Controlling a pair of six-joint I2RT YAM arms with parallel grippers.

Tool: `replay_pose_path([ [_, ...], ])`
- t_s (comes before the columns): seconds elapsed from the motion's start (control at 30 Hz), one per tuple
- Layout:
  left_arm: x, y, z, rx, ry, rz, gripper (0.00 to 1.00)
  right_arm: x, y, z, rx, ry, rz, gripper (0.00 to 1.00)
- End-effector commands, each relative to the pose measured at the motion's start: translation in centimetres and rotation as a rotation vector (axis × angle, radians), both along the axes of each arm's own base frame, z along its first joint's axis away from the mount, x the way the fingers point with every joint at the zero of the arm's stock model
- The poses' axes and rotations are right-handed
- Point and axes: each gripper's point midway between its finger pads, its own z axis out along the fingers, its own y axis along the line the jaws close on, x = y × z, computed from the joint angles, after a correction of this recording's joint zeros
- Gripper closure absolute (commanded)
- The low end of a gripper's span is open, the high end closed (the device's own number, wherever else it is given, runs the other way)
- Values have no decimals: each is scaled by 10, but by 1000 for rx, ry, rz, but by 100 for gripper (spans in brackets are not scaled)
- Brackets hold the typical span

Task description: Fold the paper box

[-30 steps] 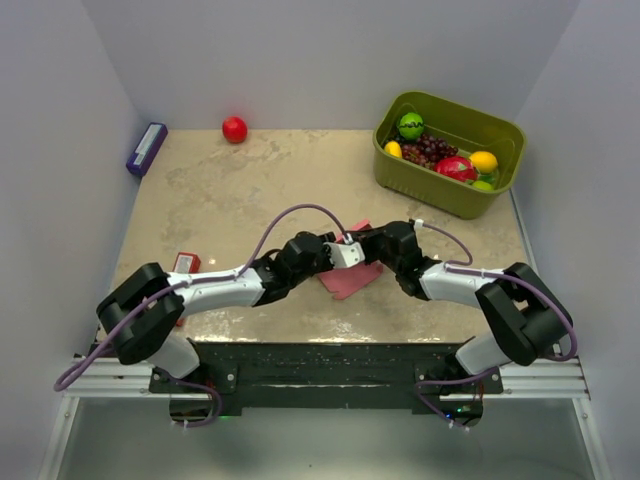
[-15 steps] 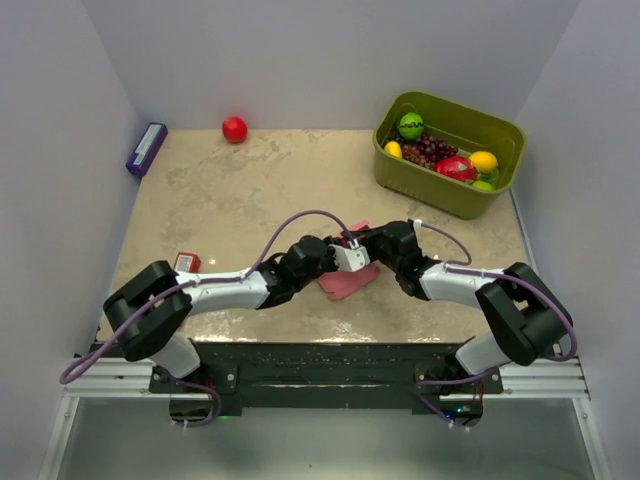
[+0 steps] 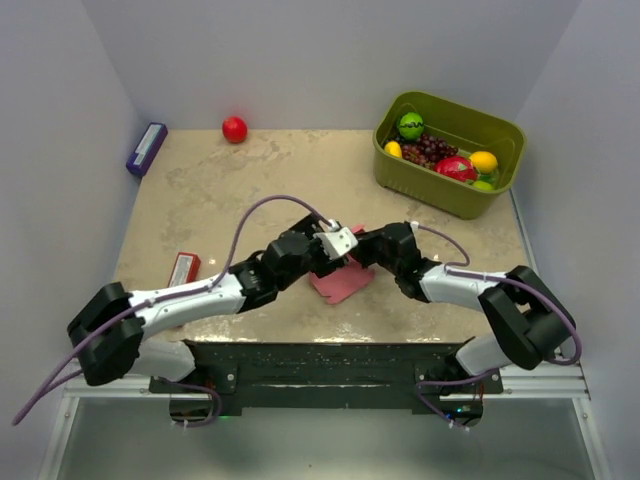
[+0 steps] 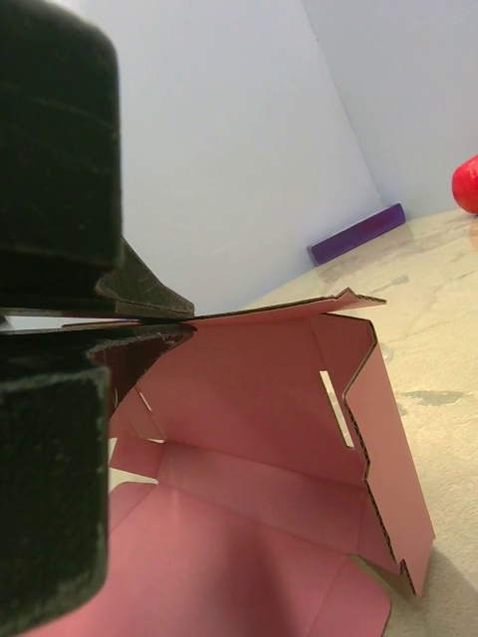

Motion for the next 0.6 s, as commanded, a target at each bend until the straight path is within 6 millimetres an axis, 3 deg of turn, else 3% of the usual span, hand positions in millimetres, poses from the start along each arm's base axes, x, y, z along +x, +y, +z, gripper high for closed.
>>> replay_pose_path([
  [0.0, -18, 13, 27, -295, 173, 148, 15, 0, -12, -3, -20, 17, -61, 100],
  [0.17, -44, 46, -7, -530, 356, 308, 13, 0, -14, -6, -31, 30, -70, 100],
  [0.23, -49, 59, -9, -625, 387, 365, 12, 1, -13, -6, -32, 31, -71, 100],
  [0.27, -55, 67, -26, -675, 441, 413, 12, 1, -15, -7, -35, 36, -78, 100],
  [0.33, -60, 72, -26, -768, 471, 427, 12, 2, -15, -7, -39, 36, -85, 100],
  [0.47, -74, 89, -64, -839, 557, 498, 22, 3, -15, -4, -46, 32, -81, 100],
  [0.57, -72, 91, -70, -863, 557, 510, 31, 3, -14, -2, -46, 28, -77, 100],
])
